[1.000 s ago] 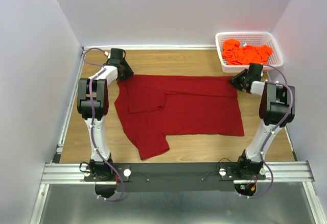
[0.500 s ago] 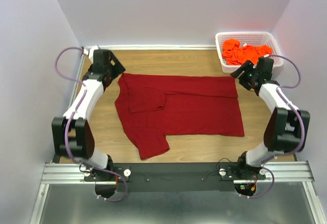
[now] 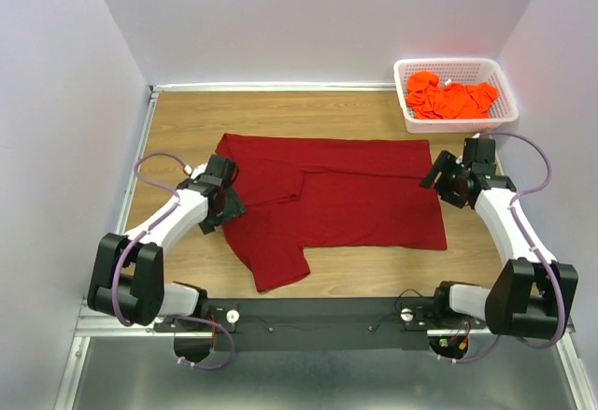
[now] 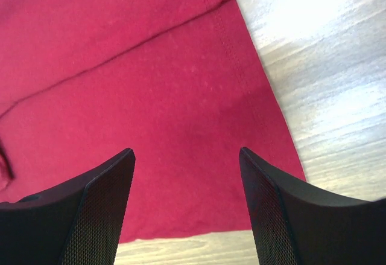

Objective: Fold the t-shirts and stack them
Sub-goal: Fold the tshirt

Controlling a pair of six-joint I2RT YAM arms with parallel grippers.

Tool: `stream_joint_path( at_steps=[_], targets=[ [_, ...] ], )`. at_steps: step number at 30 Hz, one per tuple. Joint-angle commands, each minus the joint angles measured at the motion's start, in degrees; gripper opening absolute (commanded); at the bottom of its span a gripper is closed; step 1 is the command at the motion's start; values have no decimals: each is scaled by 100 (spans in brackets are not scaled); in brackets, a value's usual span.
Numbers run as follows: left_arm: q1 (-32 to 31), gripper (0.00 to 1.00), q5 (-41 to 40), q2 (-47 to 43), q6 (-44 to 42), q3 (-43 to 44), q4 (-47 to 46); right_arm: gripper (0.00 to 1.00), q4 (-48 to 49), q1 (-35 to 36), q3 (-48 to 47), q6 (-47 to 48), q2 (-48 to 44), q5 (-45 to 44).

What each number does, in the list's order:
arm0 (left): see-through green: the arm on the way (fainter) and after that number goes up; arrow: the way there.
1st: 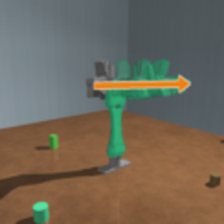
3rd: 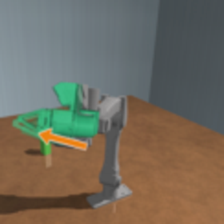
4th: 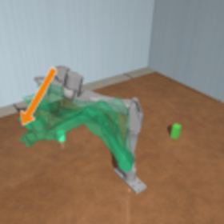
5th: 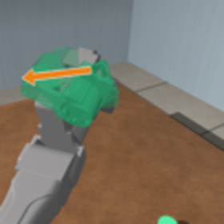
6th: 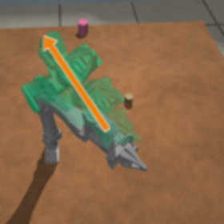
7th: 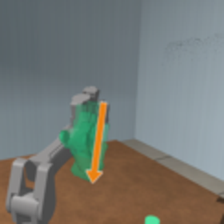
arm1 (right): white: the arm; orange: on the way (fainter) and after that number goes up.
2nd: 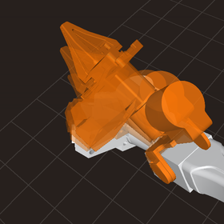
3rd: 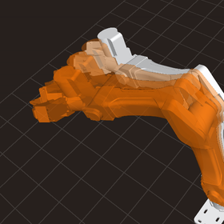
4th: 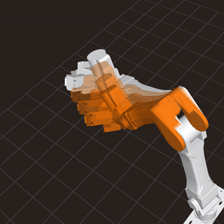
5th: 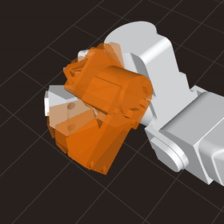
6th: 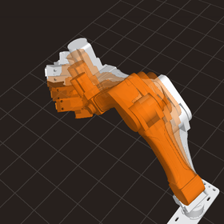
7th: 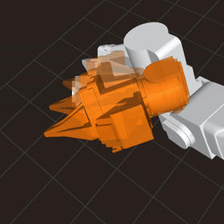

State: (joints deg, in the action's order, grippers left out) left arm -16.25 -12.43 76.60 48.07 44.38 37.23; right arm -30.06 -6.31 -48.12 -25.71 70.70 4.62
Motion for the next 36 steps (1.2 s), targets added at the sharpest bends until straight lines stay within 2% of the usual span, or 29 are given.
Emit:
stream_joint_path(
  at_steps=[1, 9, 17, 21, 26, 30, 33, 36],
  targets=[
    [-1, 79, -286, -84, 264, -131, 240, 78, -342, 7, 188, 163, -223, -67],
    [-98, 63, -322, 179, 273, -88, 337, 78, -421, 7, 408, 190, -583, 74],
    [-168, 59, -129, 602, 97, -35, 250, 78, -536, 7, 417, 181, -847, 47],
    [-168, 54, -252, 786, 97, -35, 170, 78, -536, 7, 461, 155, -952, 100],
    [-177, 36, -164, 927, 0, -8, 179, 78, -588, 7, 558, 93, -1031, -22],
    [-185, 14, -128, 717, -61, 27, 267, 79, -833, 7, 523, 6, -909, -566],
    [-185, 8, -181, 524, -123, 18, 328, 80, -1018, 7, 523, -143, -654, -489],
    [-185, 6, -234, 374, -176, 18, 399, 80, -1326, 7, 567, -320, -382, -524]
  ],
)
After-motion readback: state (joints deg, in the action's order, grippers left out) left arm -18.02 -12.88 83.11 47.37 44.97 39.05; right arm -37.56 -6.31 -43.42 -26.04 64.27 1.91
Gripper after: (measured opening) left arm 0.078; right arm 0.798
